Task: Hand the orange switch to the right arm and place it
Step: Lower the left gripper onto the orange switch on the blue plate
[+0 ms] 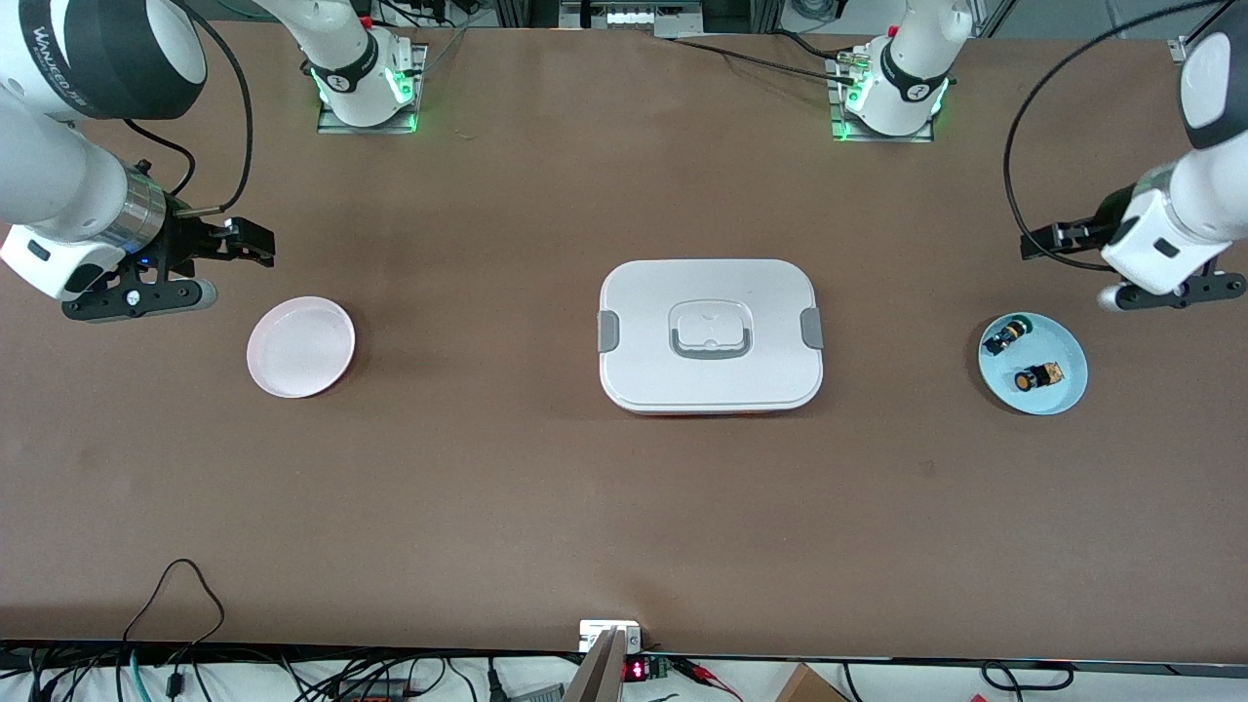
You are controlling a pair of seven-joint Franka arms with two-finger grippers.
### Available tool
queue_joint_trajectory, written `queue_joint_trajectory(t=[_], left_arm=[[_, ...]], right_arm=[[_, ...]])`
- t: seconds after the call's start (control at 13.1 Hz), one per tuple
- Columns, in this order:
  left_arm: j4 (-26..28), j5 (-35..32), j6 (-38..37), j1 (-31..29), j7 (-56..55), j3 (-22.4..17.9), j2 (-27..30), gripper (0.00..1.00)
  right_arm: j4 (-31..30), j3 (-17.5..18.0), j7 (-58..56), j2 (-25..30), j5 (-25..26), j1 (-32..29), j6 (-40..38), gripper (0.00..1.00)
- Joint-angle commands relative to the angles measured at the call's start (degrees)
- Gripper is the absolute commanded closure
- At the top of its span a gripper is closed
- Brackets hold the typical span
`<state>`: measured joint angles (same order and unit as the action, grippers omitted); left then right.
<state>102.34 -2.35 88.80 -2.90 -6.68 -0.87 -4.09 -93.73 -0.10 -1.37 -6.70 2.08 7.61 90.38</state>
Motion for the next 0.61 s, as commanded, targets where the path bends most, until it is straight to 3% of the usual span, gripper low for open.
queue_joint_trajectory(t=[0.0,0.15,0.53], left_arm=[[-3.1,0.2,-0.9,-3.4,0.0,0.2,-7.8,0.00],[-3.1,0.0,0.0,-4.5,0.2,0.2,-10.6,0.00],[-2.1,0.0,16.0,-10.6,11.9,0.2,-20.2,0.00]], right_arm=[[1.0,-0.1,-0.1,-0.3,-0.8,0.2,-0.8,0.00],[1.0,-0.1,-0.1,-0.4,-0.9,-0.1,-0.3,0.00],[1.0,-0.1,-0.2,-0.4,-0.9,0.1,-0.1,0.00]])
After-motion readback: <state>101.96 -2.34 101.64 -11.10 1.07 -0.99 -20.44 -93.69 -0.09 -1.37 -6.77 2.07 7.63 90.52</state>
